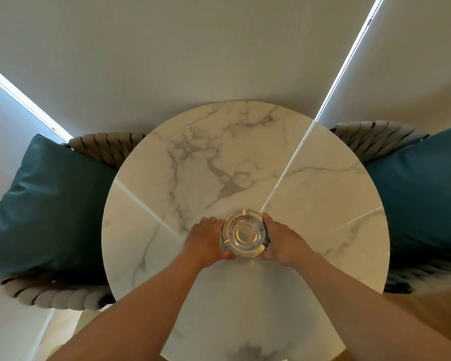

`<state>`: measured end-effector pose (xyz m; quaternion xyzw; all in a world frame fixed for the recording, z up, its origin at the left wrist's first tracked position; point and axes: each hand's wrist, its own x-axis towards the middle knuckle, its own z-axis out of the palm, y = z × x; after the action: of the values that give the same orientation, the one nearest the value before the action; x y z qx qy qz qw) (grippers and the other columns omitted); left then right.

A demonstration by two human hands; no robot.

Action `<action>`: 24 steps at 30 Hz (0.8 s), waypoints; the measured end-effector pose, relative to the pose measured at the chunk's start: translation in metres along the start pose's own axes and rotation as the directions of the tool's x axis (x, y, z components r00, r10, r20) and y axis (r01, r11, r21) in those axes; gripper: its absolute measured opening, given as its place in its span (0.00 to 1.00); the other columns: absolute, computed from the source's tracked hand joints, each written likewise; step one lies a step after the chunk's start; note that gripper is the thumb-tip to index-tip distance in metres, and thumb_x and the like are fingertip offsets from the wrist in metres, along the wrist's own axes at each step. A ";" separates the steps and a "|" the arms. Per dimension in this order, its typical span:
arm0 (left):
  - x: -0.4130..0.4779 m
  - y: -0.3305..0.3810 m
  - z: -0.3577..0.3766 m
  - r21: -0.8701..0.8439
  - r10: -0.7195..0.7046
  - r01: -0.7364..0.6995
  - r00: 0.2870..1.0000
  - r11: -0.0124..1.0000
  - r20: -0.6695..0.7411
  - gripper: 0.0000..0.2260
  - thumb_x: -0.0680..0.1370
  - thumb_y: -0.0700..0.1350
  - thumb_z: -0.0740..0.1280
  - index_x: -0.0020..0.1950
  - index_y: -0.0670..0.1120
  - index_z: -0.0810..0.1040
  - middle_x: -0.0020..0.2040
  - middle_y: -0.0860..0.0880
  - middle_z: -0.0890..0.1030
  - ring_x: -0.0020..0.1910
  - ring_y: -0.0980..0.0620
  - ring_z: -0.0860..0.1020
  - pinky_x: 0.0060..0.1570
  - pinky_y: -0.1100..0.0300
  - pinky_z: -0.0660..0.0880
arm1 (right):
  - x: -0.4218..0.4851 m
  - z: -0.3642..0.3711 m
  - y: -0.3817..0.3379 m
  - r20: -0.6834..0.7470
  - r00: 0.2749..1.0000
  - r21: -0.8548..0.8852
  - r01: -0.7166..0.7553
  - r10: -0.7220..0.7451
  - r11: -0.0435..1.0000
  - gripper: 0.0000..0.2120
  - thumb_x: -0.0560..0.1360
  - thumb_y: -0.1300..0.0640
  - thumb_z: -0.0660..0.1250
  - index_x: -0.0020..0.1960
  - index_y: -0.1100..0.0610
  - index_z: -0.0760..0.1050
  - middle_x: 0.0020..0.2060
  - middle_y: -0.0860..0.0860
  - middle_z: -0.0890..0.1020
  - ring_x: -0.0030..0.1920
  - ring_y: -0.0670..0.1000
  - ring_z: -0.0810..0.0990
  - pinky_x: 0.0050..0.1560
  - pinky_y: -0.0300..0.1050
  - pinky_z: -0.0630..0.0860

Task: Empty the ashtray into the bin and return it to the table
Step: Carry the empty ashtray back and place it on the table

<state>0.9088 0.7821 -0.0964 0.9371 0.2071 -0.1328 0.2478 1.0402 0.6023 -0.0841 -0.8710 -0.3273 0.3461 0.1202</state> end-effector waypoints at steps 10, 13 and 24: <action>0.052 -0.013 -0.011 0.100 0.011 -0.012 1.000 0.995 0.014 0.34 0.61 0.66 0.75 0.59 0.49 0.72 0.53 0.51 0.75 0.54 0.48 0.71 0.52 0.54 0.70 | 0.052 -0.019 -0.004 0.049 0.998 -0.047 -0.031 0.033 0.998 0.53 0.66 0.47 0.79 0.79 0.53 0.50 0.62 0.55 0.78 0.60 0.58 0.79 0.58 0.53 0.78; 0.058 -0.016 -0.012 0.105 0.012 -0.012 1.000 0.994 0.005 0.35 0.61 0.67 0.75 0.60 0.50 0.71 0.53 0.50 0.76 0.53 0.48 0.71 0.52 0.54 0.70 | 0.059 -0.019 -0.005 0.048 0.998 -0.073 -0.042 0.045 0.996 0.53 0.66 0.47 0.79 0.79 0.53 0.49 0.61 0.55 0.78 0.60 0.58 0.79 0.57 0.53 0.78; 0.061 -0.019 -0.013 0.032 -0.004 0.005 0.999 0.999 -0.032 0.40 0.59 0.63 0.77 0.66 0.52 0.69 0.55 0.50 0.76 0.56 0.47 0.72 0.54 0.53 0.71 | 0.062 -0.013 -0.003 0.017 0.998 -0.017 -0.053 0.053 0.998 0.57 0.63 0.48 0.79 0.80 0.52 0.46 0.59 0.55 0.78 0.58 0.59 0.80 0.55 0.53 0.79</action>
<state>0.9555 0.8231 -0.1144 0.9425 0.2108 -0.1215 0.2291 1.0815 0.6459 -0.1059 -0.8772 -0.3081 0.3542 0.1006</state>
